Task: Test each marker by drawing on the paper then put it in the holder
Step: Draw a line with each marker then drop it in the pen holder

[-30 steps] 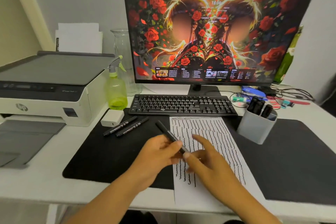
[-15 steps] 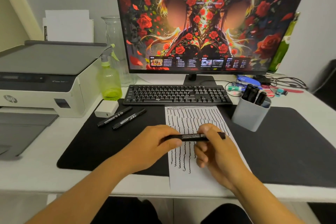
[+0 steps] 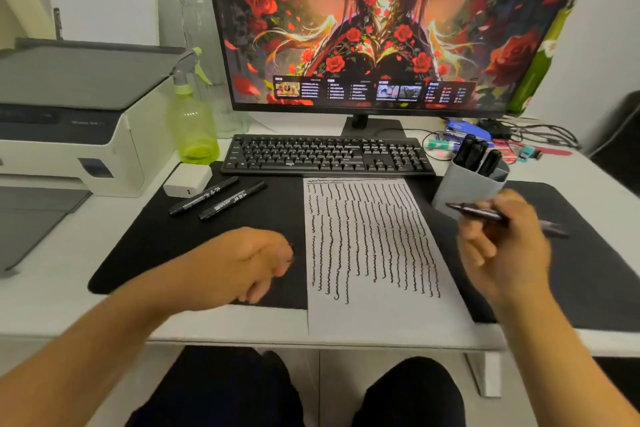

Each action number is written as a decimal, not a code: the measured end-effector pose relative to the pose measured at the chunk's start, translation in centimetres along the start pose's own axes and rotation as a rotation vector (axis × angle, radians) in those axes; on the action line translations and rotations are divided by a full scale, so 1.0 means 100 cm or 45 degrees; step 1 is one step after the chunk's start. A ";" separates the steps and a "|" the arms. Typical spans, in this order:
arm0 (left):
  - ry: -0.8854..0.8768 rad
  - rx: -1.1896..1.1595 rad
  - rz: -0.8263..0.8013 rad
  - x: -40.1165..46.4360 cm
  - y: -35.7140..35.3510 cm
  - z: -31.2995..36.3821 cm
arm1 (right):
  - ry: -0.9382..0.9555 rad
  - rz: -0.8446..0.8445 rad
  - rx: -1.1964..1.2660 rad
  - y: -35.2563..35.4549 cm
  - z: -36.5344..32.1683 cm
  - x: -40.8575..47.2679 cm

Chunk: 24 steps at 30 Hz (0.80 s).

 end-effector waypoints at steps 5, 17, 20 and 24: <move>0.083 0.291 0.311 0.008 0.010 -0.032 | 0.086 -0.089 -0.644 -0.001 -0.012 0.003; -0.194 0.654 0.395 0.068 -0.029 -0.042 | -0.109 0.018 -0.863 -0.027 0.061 0.005; -0.195 0.652 0.483 0.069 -0.029 -0.048 | -0.098 -0.006 -0.876 -0.030 0.061 0.013; -0.153 0.624 0.515 0.070 -0.029 -0.054 | 0.007 0.001 -1.004 -0.032 0.060 0.010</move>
Point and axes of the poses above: each hand's wrist, its own x-axis towards the middle knuckle, its own y-axis out of the back of the hand, z = x × y, the point moved 4 cm from there along x, towards the middle knuckle, and after that the axes turned 9 degrees about z, right-handed, at the moved point
